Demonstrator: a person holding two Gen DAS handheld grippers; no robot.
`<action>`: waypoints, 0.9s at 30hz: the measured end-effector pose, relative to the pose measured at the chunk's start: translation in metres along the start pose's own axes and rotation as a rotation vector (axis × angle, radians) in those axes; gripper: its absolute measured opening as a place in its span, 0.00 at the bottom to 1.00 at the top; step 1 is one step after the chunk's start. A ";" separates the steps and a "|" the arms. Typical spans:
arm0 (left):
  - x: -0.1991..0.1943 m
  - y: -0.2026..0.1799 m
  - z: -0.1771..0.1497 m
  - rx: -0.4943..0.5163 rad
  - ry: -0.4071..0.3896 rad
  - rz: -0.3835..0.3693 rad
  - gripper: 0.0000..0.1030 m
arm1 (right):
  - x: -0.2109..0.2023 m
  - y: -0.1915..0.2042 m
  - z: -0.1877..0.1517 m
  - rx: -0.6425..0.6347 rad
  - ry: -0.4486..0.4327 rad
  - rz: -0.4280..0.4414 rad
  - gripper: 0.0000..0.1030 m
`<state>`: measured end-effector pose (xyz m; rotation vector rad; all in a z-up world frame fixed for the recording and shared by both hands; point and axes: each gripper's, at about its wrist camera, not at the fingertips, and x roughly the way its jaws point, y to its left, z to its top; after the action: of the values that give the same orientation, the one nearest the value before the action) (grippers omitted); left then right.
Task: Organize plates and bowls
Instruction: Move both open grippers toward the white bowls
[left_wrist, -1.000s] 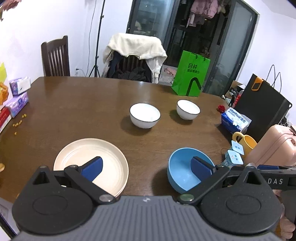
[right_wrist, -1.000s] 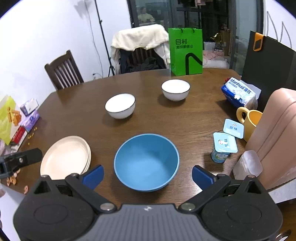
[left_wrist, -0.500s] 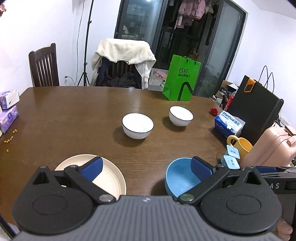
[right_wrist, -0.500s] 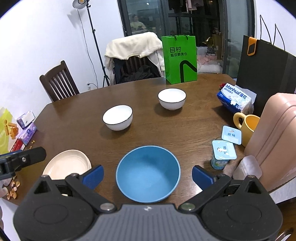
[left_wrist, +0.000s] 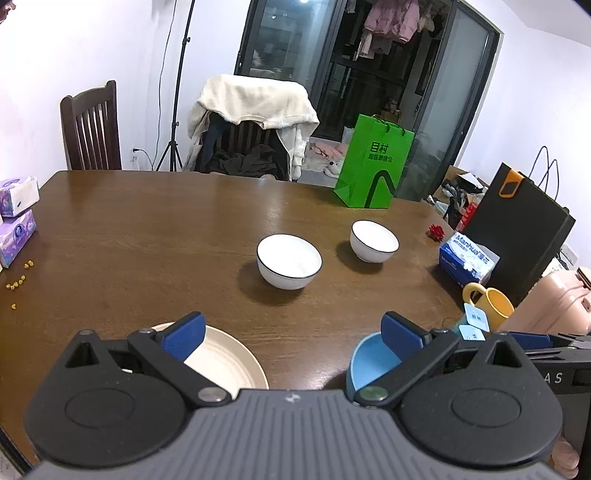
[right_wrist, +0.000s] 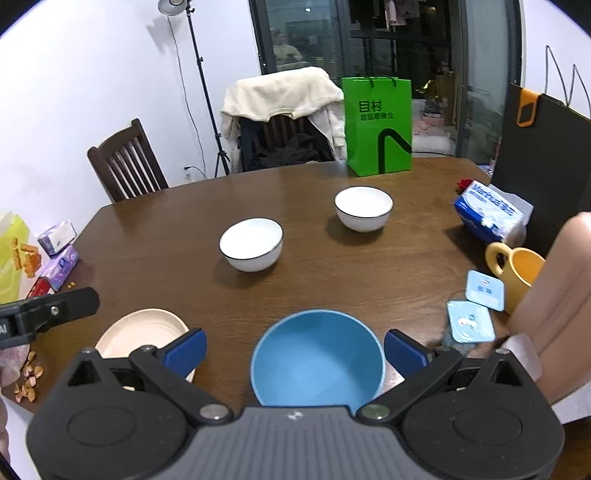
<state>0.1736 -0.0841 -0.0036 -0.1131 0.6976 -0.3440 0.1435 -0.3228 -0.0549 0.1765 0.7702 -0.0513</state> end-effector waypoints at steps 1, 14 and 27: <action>0.002 0.002 0.003 -0.002 -0.003 0.000 1.00 | 0.002 0.001 0.002 0.000 0.002 0.004 1.00; 0.037 0.018 0.037 -0.011 -0.002 -0.015 1.00 | 0.038 0.013 0.030 0.018 0.056 0.036 1.00; 0.094 0.046 0.075 -0.032 0.054 -0.007 1.00 | 0.091 0.023 0.064 0.071 0.137 0.020 1.00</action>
<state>0.3015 -0.0747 -0.0132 -0.1369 0.7564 -0.3433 0.2549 -0.3102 -0.0698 0.2572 0.9041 -0.0475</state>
